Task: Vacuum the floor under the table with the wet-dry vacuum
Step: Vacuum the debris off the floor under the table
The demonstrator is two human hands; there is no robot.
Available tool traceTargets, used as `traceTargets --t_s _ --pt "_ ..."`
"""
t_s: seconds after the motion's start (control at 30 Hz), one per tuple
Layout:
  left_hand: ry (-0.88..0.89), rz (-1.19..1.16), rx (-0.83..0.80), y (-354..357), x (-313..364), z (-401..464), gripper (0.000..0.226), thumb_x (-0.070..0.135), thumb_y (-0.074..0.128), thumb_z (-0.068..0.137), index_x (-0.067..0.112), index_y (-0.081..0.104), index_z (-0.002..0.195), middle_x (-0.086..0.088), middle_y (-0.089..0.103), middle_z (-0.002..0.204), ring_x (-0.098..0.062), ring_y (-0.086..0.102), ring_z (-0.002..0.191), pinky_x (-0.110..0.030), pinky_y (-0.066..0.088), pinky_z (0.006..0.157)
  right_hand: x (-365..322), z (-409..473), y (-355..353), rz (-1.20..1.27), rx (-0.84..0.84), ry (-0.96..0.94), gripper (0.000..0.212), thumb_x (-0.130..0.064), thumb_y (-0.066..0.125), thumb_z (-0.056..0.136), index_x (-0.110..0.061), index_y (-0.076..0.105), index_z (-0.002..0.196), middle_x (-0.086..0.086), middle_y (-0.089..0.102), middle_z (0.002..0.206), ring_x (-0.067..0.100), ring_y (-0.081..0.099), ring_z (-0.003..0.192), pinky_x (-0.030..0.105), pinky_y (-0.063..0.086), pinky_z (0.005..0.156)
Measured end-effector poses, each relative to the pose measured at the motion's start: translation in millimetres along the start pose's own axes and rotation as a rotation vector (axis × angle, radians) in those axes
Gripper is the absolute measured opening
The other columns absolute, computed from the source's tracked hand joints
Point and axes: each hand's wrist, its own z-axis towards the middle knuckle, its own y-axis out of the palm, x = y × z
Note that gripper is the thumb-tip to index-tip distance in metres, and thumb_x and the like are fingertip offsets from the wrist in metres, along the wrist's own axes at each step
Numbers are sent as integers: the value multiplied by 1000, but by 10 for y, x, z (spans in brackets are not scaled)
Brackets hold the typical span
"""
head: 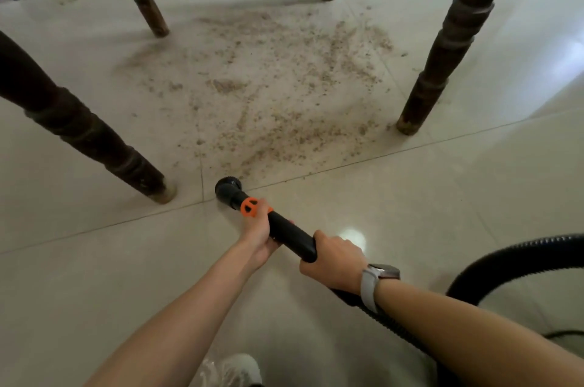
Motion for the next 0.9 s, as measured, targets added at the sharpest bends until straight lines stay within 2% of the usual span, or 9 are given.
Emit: traceTargets --t_s 0.13,0.23,0.33,0.43,0.6,0.67,0.73,0.8,0.9 --pt "-9 65 -47 136 -128 24 20 29 44 99 12 38 108 -14 53 92 -28 61 73 -44 52 70 161 -93 17 54 1 64 27 -36 55 86 -19 49 105 0 57 86 21 63 83 31 54 76" --pt "-28 109 -101 253 -213 18 17 27 45 99 13 41 91 -14 53 89 -27 62 69 -43 52 71 289 -192 0 40 45 100 21 -37 54 85 -22 43 95 -3 55 84 19 58 76 25 47 66" --pt "-41 147 -158 394 -317 6 19 27 46 98 9 43 100 -15 54 93 -27 63 68 -42 52 69 406 -295 -50 29 79 150 20 -38 55 85 -24 41 92 -4 53 81 15 52 70 19 36 54" --pt "-59 158 -206 553 -408 -20 24 27 46 98 8 40 110 -15 55 91 -27 63 69 -42 53 69 530 -388 -82 29 106 208 22 -39 55 85 -23 46 98 -3 55 84 16 53 73 22 41 63" --pt "-101 199 -295 842 -540 -105 27 29 45 99 7 38 111 -14 55 92 -27 62 69 -40 54 65 765 -550 -124 45 164 289 29 -42 55 84 -21 51 104 -3 60 87 18 62 81 27 49 71" --pt "-96 219 -311 944 -605 -106 29 31 45 98 7 37 112 -15 56 92 -29 63 76 -45 53 75 849 -596 -134 77 172 319 29 -43 56 83 -23 52 104 -3 62 88 17 63 81 28 51 73" --pt "-81 259 -304 1050 -655 -78 38 35 47 97 5 37 119 -18 57 106 -35 64 96 -51 53 84 922 -622 -156 118 182 350 28 -44 57 82 -25 51 102 -3 64 88 15 63 80 30 53 76" --pt "-85 296 -301 1145 -680 -49 49 39 49 95 5 35 126 -19 55 116 -37 60 108 -52 52 86 981 -636 -177 152 189 375 27 -45 57 82 -26 50 100 -3 65 87 15 64 79 31 53 76" --pt "-130 313 -307 1257 -648 -11 49 40 51 94 8 35 127 -19 55 123 -36 59 109 -50 52 84 1026 -618 -174 200 217 402 30 -46 58 79 -24 51 98 -2 67 86 19 65 82 35 53 79"
